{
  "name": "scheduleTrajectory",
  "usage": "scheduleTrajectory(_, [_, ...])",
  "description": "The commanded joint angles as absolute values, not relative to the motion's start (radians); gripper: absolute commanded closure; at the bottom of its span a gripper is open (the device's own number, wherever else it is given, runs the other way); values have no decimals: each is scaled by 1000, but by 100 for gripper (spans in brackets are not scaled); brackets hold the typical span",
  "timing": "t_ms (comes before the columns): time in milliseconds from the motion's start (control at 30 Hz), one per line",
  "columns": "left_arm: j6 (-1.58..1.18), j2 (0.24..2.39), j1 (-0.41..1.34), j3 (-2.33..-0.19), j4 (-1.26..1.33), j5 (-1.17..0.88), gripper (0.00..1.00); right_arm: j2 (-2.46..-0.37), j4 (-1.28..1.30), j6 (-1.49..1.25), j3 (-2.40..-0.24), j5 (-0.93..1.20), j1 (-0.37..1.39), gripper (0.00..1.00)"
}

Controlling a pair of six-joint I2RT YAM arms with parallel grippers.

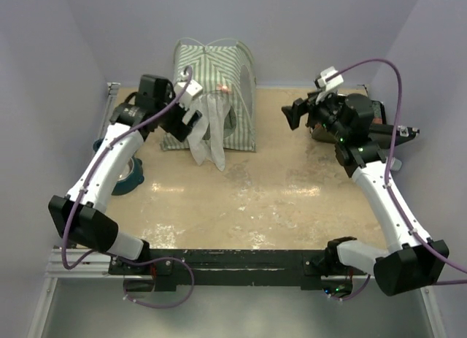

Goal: Set up the pet tent

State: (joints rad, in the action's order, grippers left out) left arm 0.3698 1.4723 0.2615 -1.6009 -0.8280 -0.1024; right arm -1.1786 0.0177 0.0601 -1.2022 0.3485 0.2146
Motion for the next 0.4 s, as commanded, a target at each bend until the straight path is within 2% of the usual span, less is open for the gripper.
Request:
scheduleTrajectory(0, [238,1418,299,-1457,-681,-63,0,-1043,112,64,-1045,226,212,1])
scheduleTrajectory(133, [177,1345,302,-1355,-641,-54,0,-939,152,67,-982,187,212,2])
scheduleTrajectory(367, [130,1194,302,-1255,-581,36,0,-864,198,101,-1006,153,212,1])
